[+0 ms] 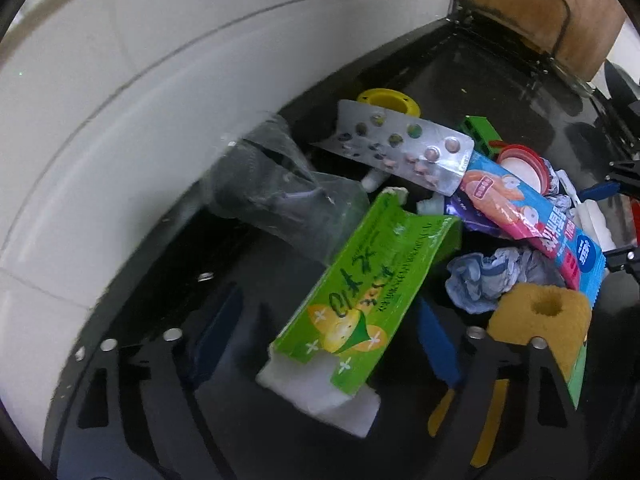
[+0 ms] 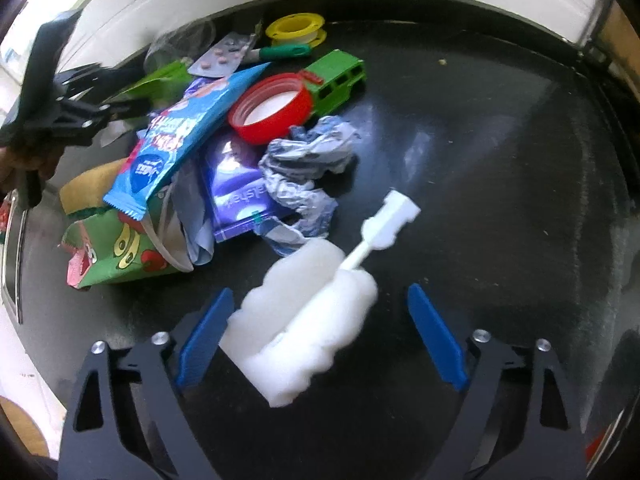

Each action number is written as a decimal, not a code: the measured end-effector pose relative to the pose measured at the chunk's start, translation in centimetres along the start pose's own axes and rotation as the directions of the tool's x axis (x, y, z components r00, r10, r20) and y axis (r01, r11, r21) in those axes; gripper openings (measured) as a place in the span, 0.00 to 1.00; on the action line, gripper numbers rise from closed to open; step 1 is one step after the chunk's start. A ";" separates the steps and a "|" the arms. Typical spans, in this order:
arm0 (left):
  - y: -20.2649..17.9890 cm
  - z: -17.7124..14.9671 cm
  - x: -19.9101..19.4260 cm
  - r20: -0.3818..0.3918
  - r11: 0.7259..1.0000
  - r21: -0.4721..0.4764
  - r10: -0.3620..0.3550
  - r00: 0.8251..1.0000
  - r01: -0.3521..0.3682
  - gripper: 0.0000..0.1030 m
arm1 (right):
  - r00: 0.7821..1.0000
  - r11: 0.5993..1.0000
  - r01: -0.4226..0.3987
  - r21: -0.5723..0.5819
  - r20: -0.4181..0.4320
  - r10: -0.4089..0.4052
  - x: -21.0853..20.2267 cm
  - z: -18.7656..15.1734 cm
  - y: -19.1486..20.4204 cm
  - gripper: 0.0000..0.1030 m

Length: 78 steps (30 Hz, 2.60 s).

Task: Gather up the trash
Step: 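Grasp the green juice carton with left tool while right tool grasps white foam, then carry carton and foam to the floor bin and open both tools to drop them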

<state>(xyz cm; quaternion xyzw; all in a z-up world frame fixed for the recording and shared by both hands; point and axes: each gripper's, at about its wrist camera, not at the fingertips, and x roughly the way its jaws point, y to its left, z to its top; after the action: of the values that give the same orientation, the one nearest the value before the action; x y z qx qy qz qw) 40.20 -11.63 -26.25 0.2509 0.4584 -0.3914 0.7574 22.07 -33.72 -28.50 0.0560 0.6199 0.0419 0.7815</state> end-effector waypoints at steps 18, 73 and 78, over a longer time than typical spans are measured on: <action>-4.4 -3.5 -12.0 0.022 0.973 -0.211 0.102 0.995 -0.095 0.29 | 0.991 1.000 0.015 0.008 0.132 -0.016 -9.4 -1.5 0.4 0.27; -22.6 -71.3 -22.1 -0.372 -0.221 -0.924 0.332 0.867 -0.312 0.74 | 0.896 0.234 -0.441 -0.866 -0.412 0.165 5.8 -33.9 62.2 0.75; -23.1 -69.2 -25.5 -0.392 -0.199 -0.919 0.352 0.850 -0.341 0.79 | 0.897 0.255 -0.431 -0.865 -0.382 0.223 1.6 -32.5 61.1 0.75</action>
<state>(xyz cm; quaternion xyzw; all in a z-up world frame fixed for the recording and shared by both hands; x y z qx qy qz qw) -20.24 35.67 -35.43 -0.2658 0.5019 0.2908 0.7700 -8.92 28.13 -28.87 -0.2795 0.5232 0.5563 0.5820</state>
